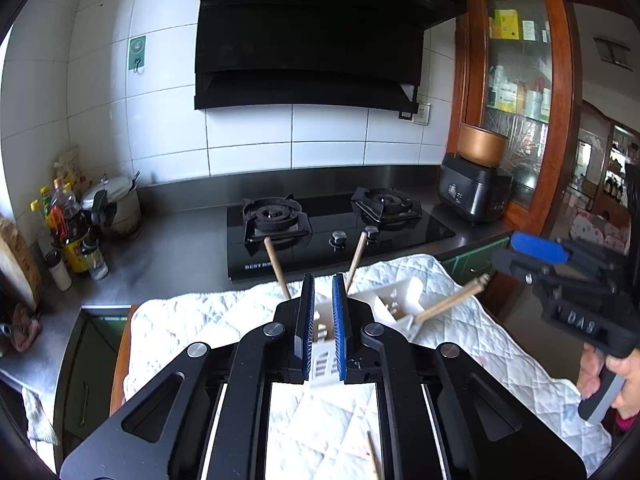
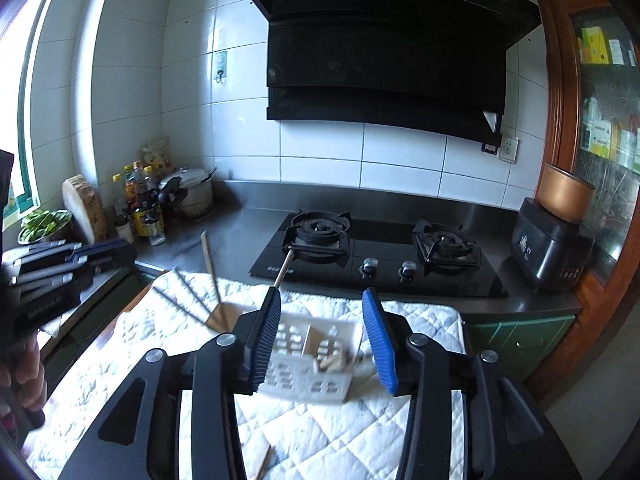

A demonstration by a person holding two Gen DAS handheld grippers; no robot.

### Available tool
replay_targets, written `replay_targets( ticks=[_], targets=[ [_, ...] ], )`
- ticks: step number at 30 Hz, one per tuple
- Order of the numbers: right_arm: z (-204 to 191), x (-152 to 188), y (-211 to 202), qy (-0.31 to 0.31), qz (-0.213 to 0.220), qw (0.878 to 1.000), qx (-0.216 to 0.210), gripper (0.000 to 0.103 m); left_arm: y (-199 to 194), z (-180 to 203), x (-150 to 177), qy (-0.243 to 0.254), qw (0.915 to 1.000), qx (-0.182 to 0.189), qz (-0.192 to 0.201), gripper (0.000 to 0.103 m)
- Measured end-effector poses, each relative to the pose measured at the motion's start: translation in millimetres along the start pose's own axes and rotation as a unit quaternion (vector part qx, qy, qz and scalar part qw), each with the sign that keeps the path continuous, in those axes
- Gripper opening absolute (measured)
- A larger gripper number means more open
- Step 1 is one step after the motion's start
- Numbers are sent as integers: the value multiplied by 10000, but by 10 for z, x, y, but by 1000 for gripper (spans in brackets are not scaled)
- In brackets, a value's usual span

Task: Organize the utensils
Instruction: 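Insert the left tool's chopstick into the holder and open while the right tool does likewise, then move both open tools back to the last chopsticks on the quilt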

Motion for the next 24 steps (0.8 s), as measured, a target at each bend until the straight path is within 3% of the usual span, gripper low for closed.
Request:
replay_targets(
  ticks=[2, 4, 9, 15, 20, 24],
  targets=[
    [-106, 213, -90, -47, -131, 9999, -29, 44, -143, -37, 122, -34, 10000, -6, -10, 15],
    [-223, 460, -159, -62, -282, 9995, -130, 44, -270, -89, 260, -82, 9999, -91, -11, 33],
    [-525, 1082, -265, -49, -623, 9977, -257, 44, -548, -154, 648, -14, 9997, -241, -29, 34],
    [-908, 1743, -273, 89, -1039, 9933, -506, 44, -716, -288, 1085, -185, 9993, -273, -157, 43],
    [-1191, 2171, -235, 350, -1358, 9876, -708, 41, -731, -404, 1454, -382, 9981, -368, -308, 61],
    [-1372, 2444, -166, 483, -1618, 9823, -816, 35, -685, -519, 1751, -543, 9960, -521, -483, 67]
  ],
)
Point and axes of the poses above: each gripper's, at about its wrist camera, not at the fingertips, and y roughly the way its jaws point, z to its right, x to its underside, the point moved 9 cm from there along y, roughly the way its jaws point, and after that the axes turned 7 degrees about -y, right-handed, at the moved point
